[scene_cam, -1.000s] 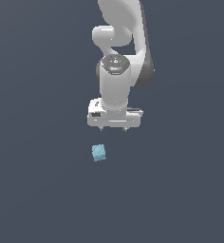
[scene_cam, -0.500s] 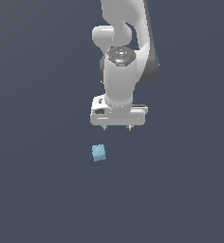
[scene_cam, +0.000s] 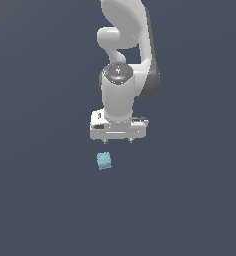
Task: Pick up the object and move it to a goal position.
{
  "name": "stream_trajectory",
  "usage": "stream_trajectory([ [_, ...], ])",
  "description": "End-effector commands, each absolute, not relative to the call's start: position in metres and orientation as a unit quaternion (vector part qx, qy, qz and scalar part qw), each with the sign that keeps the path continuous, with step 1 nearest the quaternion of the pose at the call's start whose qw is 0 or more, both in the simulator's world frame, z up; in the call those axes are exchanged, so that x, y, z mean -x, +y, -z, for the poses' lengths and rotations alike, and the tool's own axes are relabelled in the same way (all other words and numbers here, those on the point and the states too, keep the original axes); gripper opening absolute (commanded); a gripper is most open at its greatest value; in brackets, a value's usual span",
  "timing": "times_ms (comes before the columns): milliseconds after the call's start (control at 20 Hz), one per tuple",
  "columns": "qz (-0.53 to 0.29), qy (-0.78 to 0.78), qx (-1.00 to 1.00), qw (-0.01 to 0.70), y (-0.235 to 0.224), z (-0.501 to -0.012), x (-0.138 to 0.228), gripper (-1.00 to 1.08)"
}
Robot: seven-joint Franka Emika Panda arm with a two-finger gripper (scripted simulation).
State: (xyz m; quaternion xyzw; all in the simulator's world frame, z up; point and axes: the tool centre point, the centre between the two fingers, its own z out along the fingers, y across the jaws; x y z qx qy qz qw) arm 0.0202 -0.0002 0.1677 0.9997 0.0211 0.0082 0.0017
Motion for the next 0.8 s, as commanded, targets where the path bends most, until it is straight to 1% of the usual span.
stream_trajectory([
  [0,-0.007,0.034,-0.999,0.002,-0.011,-0.155,-0.025,1.00],
  [400,-0.002,0.080,-0.997,0.001,-0.047,-0.111,-0.039,1.00],
  [750,0.000,0.100,-0.995,0.000,-0.063,-0.091,-0.043,1.00],
])
